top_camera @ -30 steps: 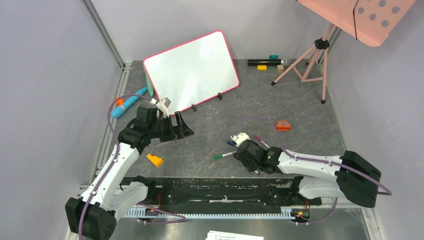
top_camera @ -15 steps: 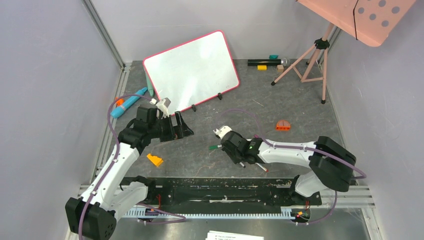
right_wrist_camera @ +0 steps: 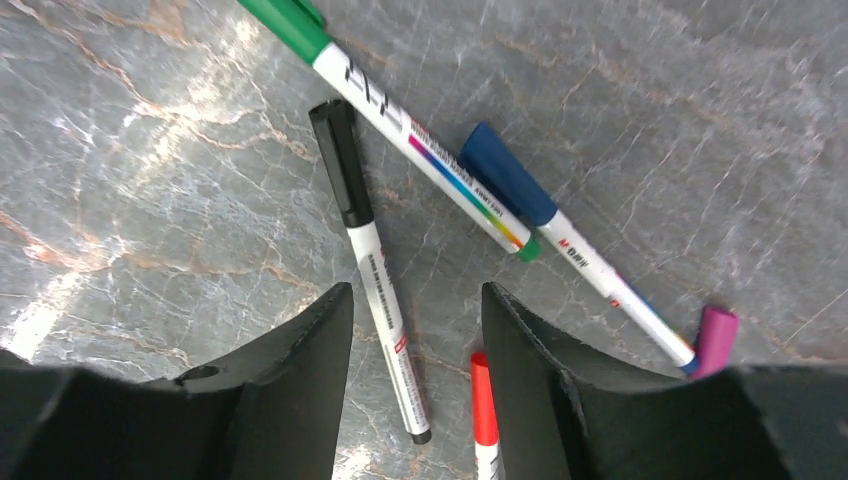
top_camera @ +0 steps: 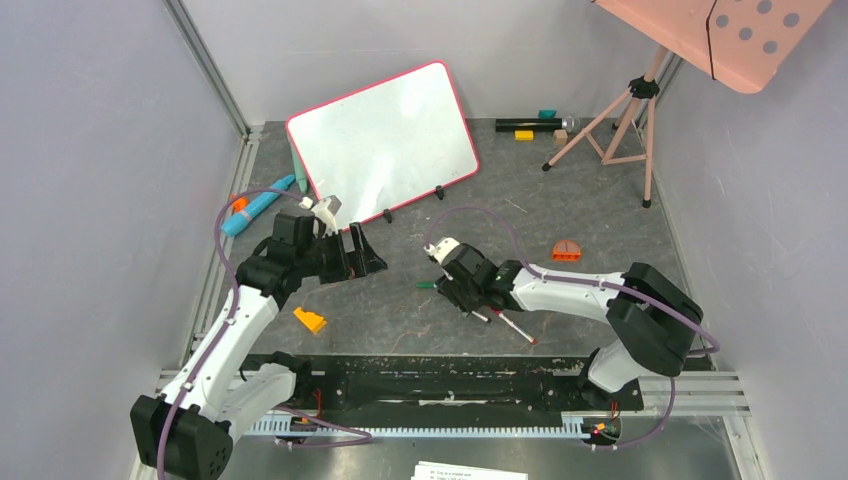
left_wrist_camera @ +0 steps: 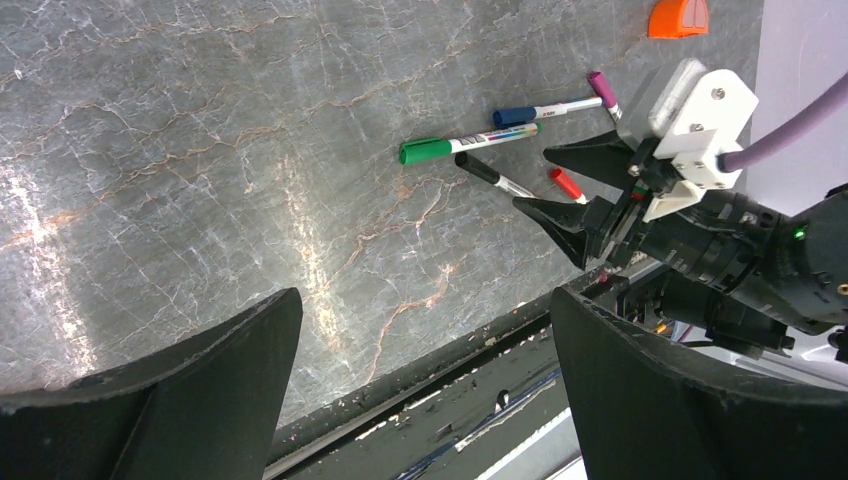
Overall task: Write a sentence on the whiteboard
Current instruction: Open the whiteboard marker at the center of the board.
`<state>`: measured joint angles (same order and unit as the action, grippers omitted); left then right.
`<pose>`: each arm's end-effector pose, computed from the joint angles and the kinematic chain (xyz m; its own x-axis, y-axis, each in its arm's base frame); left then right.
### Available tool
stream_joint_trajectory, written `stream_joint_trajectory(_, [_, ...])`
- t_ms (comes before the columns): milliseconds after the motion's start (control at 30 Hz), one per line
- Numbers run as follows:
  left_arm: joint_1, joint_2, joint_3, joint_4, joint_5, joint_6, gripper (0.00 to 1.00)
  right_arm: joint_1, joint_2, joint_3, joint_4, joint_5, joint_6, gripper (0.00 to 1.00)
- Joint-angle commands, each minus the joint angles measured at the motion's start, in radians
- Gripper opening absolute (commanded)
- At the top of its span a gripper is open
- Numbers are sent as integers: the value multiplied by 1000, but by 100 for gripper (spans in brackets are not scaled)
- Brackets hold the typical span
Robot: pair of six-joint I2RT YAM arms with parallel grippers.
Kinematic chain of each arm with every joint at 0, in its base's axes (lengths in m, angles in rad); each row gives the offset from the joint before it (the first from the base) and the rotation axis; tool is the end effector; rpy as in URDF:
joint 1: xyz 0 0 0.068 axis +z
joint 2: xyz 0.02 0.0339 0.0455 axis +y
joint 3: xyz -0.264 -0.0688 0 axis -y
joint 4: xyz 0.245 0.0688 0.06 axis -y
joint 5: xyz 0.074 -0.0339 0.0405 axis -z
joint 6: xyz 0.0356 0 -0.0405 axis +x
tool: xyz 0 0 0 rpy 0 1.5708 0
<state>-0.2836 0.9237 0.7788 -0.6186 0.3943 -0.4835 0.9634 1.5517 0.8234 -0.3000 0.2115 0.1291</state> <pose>0.1778 -0.0661 0.2742 -0.8317 -0.2047 -0.5161 0.1560 0.8060 -0.5710 0.1739 0.2371 0.1660 -0.5801 -0.6141 -0.5351 -0.6719 0.7322 -0.1118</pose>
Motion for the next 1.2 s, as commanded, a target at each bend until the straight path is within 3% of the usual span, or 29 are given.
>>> stream_joint_trajectory(0, [-5,-2,6,20,-8,24,100,-25,-52,88,16,-53,-83,52])
stream_joint_trajectory(333, [-5,3,8,14,-9,26,100,-49,82,283,-82,-94,-234,39])
stream_joint_trajectory(467, [-4,-4,8,13,-24,24,100,-52,142,330,-108,-117,-283,42])
stream_joint_trajectory(733, [-5,-10,10,2,-30,25,100,-52,202,349,-117,-142,-330,42])
stream_joint_trajectory(1167, [-5,12,19,-1,-38,36,100,-52,286,337,-76,-153,-357,30])
